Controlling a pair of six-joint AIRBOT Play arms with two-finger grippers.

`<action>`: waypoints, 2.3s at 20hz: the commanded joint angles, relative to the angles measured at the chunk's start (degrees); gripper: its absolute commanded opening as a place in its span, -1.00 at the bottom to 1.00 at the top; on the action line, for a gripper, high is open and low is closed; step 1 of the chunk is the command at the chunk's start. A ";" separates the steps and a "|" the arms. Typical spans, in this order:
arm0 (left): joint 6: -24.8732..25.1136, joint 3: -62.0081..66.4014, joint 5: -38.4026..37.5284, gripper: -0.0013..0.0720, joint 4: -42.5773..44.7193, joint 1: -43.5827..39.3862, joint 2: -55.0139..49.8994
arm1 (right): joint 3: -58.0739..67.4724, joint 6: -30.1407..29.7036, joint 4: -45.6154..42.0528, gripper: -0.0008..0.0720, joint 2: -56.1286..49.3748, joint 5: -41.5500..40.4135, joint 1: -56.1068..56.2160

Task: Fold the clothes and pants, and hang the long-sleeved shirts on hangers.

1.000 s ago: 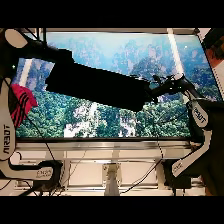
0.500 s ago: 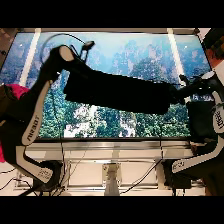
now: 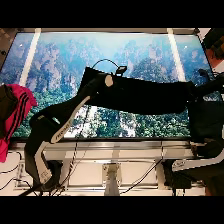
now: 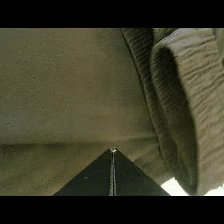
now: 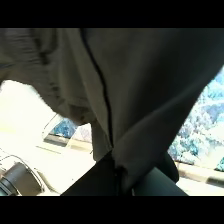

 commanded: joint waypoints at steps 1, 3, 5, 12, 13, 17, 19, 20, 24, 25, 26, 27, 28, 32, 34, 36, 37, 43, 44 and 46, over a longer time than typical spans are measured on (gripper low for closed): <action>-2.23 0.00 5.62 -0.95 -3.54 -3.06 -3.67 | 0.50 0.24 0.24 -0.93 3.72 1.33 1.09; -2.23 0.00 5.60 -0.95 -4.61 -3.15 -5.16 | 0.50 0.24 0.22 -0.93 5.09 1.22 2.56; -2.21 0.00 5.62 -0.95 -4.61 -2.93 -5.84 | 0.48 0.52 0.17 -0.93 5.55 0.70 3.98; -2.27 0.04 1.29 -0.95 10.78 6.62 7.15 | 1.31 0.68 -3.93 -0.93 5.57 -1.55 3.30; -2.29 0.04 -0.37 -0.95 14.80 9.29 9.86 | 2.34 1.18 -4.48 -0.94 5.57 -1.73 3.32; -2.19 0.04 -3.56 -0.95 22.80 21.31 19.91 | 9.49 6.47 -4.15 -0.94 5.57 -2.14 5.90; -1.86 0.04 -3.91 -0.95 22.86 26.43 23.28 | 12.04 8.33 -4.13 -0.94 5.57 -2.69 9.84; -1.77 0.04 -4.02 -0.95 22.86 28.50 24.52 | 12.59 9.79 -4.15 -0.94 5.53 -3.30 12.66; -1.77 0.04 -4.98 -0.95 22.86 33.14 26.73 | 12.57 16.28 -4.44 -0.94 3.87 -7.41 27.17; -1.77 0.04 -5.40 -0.95 22.84 33.59 26.77 | 12.57 18.10 -4.52 -0.94 3.08 -9.44 31.12; -1.77 0.04 -5.66 -0.95 22.84 33.70 26.75 | 12.57 20.37 -4.57 -0.94 2.19 -12.48 35.10; -1.75 0.04 -5.64 -0.95 22.84 33.70 26.75 | 12.57 22.77 -4.50 -0.94 1.07 -16.94 39.39; -1.22 0.04 -5.62 -0.95 22.82 33.66 26.75 | 12.59 25.44 -4.42 -0.94 -0.33 -22.60 43.65; -1.09 0.04 -5.66 -0.95 21.97 33.53 26.75 | 12.59 29.46 0.50 -0.76 -7.65 -51.36 58.45; -1.14 0.04 -5.66 -0.95 21.97 33.53 26.75 | 12.74 29.46 3.39 0.00 -11.41 -60.81 63.56; -1.14 0.04 -5.88 -0.95 21.99 33.53 26.75 | 14.51 29.35 3.41 0.06 -13.60 -56.11 64.89; -1.14 0.04 -6.19 -0.95 21.97 33.53 26.75 | 15.04 29.33 2.62 0.09 -13.62 -52.39 64.48; -0.20 0.04 -9.55 -0.95 18.91 33.53 26.93 | 25.94 26.36 -3.30 -0.38 -13.42 -29.05 54.31; 1.53 0.04 -9.62 -0.95 16.31 33.53 27.26 | 28.41 25.53 -4.17 -0.92 -13.42 -25.53 51.98; 2.78 0.04 -9.62 -0.95 13.73 33.53 28.76 | 31.98 22.62 -4.85 -0.93 -13.33 -20.22 47.10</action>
